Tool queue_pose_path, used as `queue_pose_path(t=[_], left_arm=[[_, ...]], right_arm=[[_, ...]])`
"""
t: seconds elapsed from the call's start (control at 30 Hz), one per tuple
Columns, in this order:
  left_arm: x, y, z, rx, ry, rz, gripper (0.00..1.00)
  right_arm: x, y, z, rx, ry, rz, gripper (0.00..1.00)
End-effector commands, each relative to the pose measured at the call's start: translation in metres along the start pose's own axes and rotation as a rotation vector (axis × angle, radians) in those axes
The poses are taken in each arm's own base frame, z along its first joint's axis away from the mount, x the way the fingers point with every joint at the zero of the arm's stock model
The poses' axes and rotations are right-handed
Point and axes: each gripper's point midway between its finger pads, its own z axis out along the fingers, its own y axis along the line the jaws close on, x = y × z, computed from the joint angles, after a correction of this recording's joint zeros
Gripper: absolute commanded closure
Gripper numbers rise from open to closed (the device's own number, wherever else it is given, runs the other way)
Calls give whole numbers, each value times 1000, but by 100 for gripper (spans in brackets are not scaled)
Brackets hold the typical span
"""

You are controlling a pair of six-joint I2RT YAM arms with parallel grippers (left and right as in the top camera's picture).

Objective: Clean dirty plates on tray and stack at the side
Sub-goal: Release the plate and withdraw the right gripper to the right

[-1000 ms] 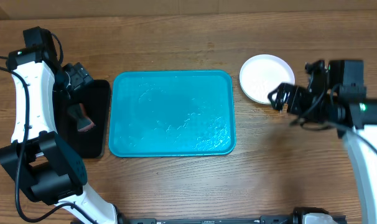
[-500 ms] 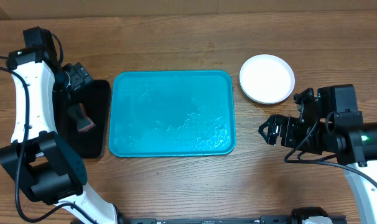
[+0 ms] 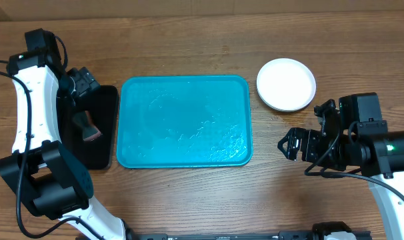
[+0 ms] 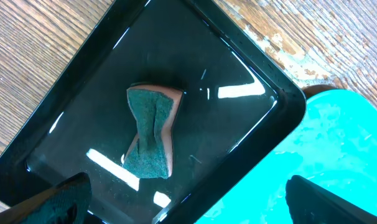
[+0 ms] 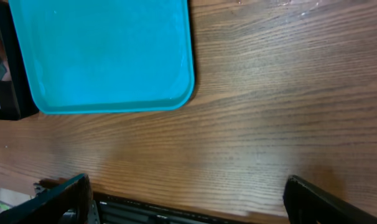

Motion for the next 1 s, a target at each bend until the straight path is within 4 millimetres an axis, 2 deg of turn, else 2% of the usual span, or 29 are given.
queue_pose_path(t=[0.0,0.13,0.23,0.4,0.63,0.8,0.97], left_arm=[[-4,-4,-6,16,-18,-10,0],[-4,-4,-6,16,-18,-10,0],[-4,-4,-6,16,-18,-10,0],[-4,-4,-6,16,-18,-10,0],[-4,-4,-6,16,-18,-10,0],[-4,-4,-6,16,-18,-10,0],[-4,-4,-6,16,-18,-10,0]], right_arm=[[1,-5,10,8,-7,-5,0],[-2,-8,20,-26,-119,-49,0],[-7,-5,19,-84,-294,-117,0],[-6,-2,1,-150,-591,-230,0],[-9,-24,-23,-83,-952,-259,0],[-12,-36,-25,-72,-1096,-257,0],[-26,-41,-21,-76,-1182,-260,0]])
